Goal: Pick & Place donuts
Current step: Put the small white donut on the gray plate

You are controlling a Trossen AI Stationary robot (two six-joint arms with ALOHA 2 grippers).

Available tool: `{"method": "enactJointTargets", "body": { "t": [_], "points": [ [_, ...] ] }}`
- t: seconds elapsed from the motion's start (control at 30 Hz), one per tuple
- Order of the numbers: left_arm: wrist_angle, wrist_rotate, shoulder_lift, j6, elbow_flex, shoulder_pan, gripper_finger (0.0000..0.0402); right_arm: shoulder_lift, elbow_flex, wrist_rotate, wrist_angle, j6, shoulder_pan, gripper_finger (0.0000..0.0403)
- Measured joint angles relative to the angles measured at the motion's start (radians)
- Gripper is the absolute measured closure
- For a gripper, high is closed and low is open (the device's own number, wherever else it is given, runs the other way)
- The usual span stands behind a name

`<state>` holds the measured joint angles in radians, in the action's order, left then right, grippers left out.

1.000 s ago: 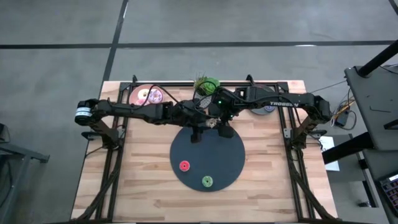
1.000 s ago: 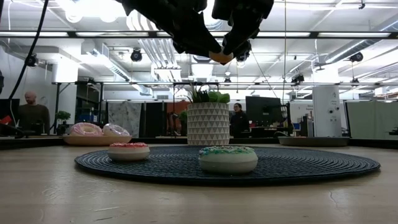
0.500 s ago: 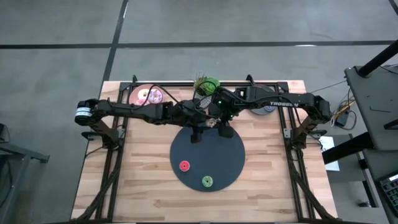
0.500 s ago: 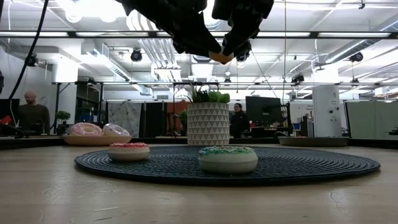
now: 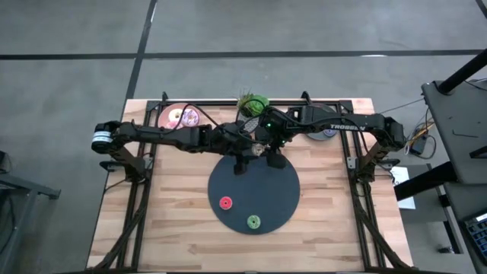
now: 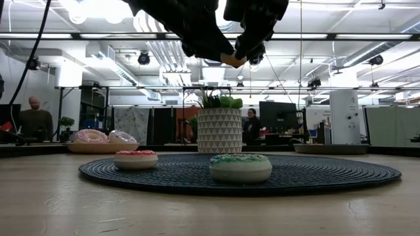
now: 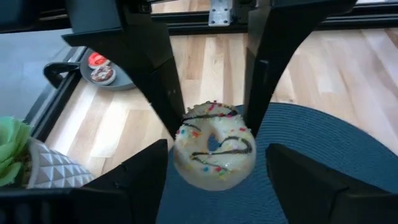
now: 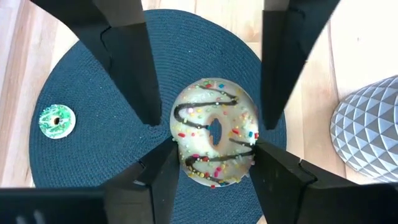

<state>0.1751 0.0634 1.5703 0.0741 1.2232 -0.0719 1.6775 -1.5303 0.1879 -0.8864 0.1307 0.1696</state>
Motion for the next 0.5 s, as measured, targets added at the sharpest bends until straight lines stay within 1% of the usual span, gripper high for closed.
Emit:
{"method": "enactJointTargets", "body": {
  "t": [0.2,0.5],
  "points": [
    [0.032,0.067,-0.013,0.034,0.000,-0.002,0.0152,0.000,0.000,0.000,0.001,0.000,0.000,0.0232],
    [0.091,0.078,-0.071,0.025,0.001,-0.018,0.0151,-0.001,0.000,0.004,-0.041,0.003,0.003,0.0232]
  ]
}}
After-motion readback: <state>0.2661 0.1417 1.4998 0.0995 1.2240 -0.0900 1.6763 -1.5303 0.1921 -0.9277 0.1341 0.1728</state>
